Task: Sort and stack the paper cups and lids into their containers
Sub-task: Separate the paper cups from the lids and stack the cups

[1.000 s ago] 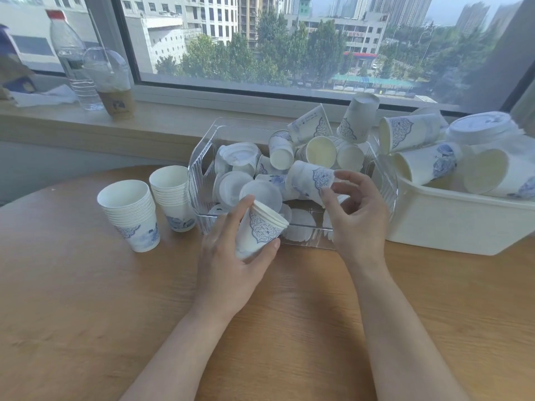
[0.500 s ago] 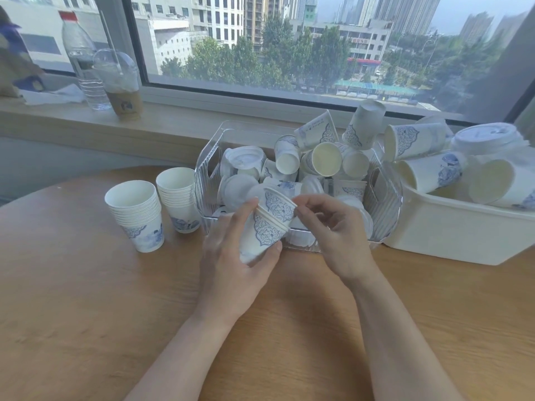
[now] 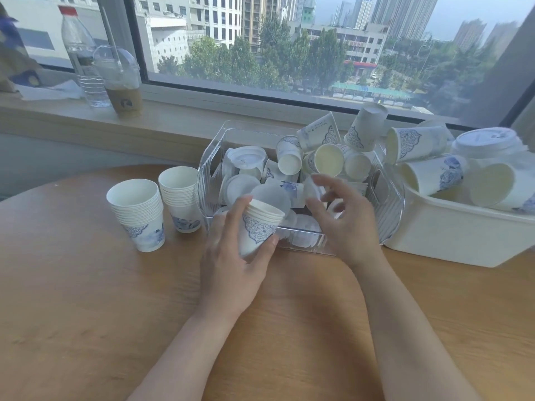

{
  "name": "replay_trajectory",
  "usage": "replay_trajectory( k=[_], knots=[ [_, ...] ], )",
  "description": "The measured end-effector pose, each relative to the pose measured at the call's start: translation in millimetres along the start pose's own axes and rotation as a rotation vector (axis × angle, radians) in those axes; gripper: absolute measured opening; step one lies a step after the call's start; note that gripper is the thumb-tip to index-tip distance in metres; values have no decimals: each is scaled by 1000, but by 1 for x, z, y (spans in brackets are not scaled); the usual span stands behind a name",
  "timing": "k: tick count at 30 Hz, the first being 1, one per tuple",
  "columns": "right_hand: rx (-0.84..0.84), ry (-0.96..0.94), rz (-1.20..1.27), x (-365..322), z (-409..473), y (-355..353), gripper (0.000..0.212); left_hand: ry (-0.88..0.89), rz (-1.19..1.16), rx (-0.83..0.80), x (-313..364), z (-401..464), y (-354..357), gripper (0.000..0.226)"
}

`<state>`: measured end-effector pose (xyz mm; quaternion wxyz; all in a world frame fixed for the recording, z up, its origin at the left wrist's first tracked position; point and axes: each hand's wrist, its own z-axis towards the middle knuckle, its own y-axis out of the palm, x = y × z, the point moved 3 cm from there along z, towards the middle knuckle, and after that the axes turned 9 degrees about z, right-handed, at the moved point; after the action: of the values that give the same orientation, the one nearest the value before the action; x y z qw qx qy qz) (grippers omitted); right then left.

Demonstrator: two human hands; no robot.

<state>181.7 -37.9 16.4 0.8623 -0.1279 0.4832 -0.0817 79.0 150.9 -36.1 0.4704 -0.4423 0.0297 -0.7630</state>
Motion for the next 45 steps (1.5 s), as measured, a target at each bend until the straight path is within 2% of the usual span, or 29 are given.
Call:
replay_trajectory(
  k=[3, 6, 11, 15, 20, 24, 28, 32, 37, 45],
  knots=[
    [118, 11, -233, 3, 32, -10, 53, -21, 0, 13, -3, 2, 2, 69],
    [87, 16, -407, 7, 61, -9, 67, -5, -6, 13, -2, 1, 4, 72],
    [32, 7, -554, 12, 86, 1, 80, 19, -26, 7, -2, 2, 6, 73],
    [42, 2, -568, 11, 90, 0, 79, 25, -28, 5, -3, 2, 7, 73],
    [121, -30, -423, 4, 78, -16, 74, 28, -25, 7, -3, 3, 9, 73],
    [93, -2, -318, -8, 61, -32, 73, 38, -26, 0, -1, 3, 9, 73],
    [-14, -13, -123, -22, 43, -38, 67, 49, -30, 5, 1, 3, 9, 77],
    [-193, 47, 106, -34, 31, -37, 67, 52, -24, 20, 1, 3, 9, 77],
    [-403, 101, 154, -37, 21, -26, 64, 100, -3, 35, 2, 4, 10, 73],
    [-442, 194, 325, -32, 8, -8, 61, 171, -3, 2, 4, 2, 11, 73]
  ],
)
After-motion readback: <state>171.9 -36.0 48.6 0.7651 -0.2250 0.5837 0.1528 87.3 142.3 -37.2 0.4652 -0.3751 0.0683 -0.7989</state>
